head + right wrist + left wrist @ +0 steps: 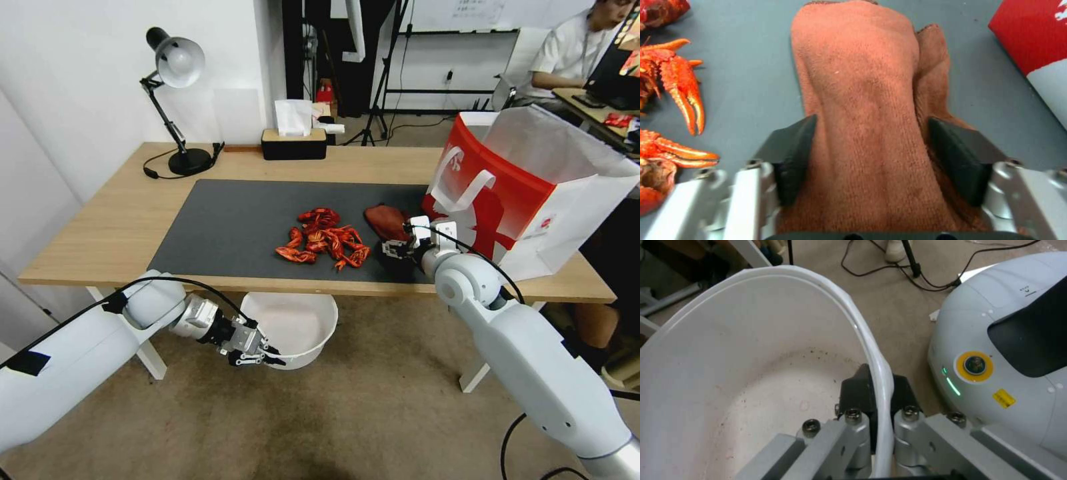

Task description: Sweep shrimp from table into container with towel, then put container into takeout bag.

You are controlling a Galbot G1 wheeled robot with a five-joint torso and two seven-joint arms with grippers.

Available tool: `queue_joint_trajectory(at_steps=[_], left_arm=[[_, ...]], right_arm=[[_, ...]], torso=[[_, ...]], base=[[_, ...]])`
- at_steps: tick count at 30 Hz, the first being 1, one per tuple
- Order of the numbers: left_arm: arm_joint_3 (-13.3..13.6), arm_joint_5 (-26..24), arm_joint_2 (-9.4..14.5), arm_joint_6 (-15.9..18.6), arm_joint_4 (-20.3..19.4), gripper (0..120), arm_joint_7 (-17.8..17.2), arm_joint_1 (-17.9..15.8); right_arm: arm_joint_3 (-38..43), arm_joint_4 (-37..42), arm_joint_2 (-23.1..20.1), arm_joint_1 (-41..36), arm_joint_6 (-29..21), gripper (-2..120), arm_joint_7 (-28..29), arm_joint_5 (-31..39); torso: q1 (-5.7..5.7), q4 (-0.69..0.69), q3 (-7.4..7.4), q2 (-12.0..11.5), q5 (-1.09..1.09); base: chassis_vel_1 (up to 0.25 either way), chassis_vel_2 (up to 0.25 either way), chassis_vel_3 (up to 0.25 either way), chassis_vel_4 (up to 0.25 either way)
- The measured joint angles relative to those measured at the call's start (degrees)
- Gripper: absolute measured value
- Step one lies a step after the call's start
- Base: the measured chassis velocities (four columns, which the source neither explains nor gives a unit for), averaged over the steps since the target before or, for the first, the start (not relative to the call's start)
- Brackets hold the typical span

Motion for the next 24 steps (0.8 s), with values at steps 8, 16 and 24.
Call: queue_joint_trajectory(at_steps=[8, 16, 24], left_arm=[[-0.09, -0.04, 0.05, 0.03, -0.03, 0, 0.04, 0.12], [-0.34, -0.04, 0.19, 0.03, -0.12, 0, 0.05, 0.3], [-0.83, -0.04, 0.34, -0.06, -0.14, 0, 0.05, 0.5]], right_arm=[[0.65, -0.08, -0.07, -1.03, 0.44, 34, -0.65, -0.1], [1.01, 0.36, -0.43, -1.35, 0.44, 10, -1.47, 0.2], [1.79, 0.43, -1.72, -1.11, 2.56, 9, -5.66, 2.88]], torso=[[0.0, 0.0, -0.01, 0.0, -0.01], [0.0, 0.0, 0.0, 0.0, 0.01], [0.0, 0.0, 0.01, -0.01, 0.02]], base=[[0.0, 0.0, 0.0, 0.0], [0.0, 0.0, 0.0, 0.0], [0.0, 0.0, 0.0, 0.0]])
